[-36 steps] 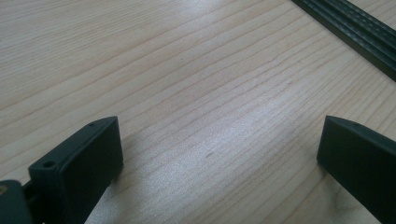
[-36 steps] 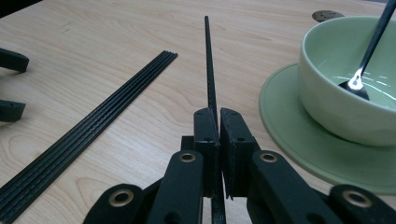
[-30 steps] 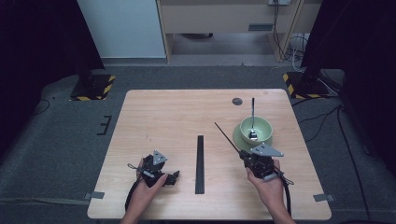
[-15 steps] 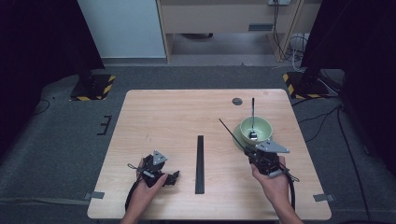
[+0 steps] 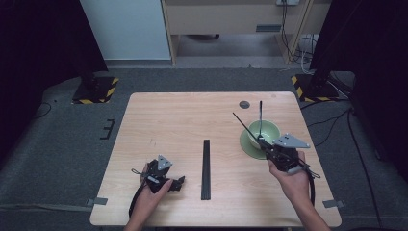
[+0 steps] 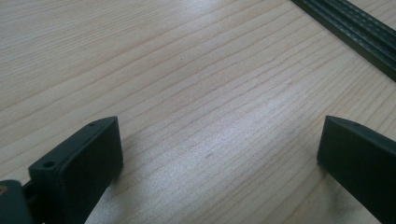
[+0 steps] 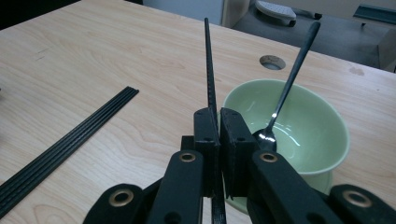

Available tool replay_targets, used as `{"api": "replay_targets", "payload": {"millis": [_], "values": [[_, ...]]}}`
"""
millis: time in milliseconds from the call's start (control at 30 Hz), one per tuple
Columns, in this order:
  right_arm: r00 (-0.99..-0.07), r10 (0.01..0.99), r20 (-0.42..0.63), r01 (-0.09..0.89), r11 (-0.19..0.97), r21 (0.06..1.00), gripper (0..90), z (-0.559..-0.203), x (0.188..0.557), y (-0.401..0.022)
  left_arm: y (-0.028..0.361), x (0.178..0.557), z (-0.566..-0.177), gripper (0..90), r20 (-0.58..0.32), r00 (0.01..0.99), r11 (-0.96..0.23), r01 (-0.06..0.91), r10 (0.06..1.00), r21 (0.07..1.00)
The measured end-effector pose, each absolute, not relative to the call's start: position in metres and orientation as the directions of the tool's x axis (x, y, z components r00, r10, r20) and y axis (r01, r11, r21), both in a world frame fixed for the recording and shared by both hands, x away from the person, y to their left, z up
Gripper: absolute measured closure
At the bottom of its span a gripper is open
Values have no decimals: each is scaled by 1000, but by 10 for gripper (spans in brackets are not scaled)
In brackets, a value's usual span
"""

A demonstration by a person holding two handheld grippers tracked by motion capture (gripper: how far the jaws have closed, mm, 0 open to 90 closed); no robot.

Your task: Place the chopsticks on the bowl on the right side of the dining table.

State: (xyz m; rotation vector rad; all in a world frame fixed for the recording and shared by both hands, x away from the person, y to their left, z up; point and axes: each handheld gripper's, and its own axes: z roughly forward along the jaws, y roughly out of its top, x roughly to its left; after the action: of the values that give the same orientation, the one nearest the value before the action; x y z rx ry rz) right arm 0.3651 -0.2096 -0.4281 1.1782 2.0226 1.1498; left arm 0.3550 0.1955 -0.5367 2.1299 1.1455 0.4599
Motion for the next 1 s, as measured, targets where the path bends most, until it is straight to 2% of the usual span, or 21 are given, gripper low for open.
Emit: {"api": "replay_targets", "payload": {"millis": [1000], "values": [[-479, 878, -30, 405, 251, 879, 861, -422, 389, -238, 195, 356, -537, 0, -5, 554, -394, 598, 832, 698]]}}
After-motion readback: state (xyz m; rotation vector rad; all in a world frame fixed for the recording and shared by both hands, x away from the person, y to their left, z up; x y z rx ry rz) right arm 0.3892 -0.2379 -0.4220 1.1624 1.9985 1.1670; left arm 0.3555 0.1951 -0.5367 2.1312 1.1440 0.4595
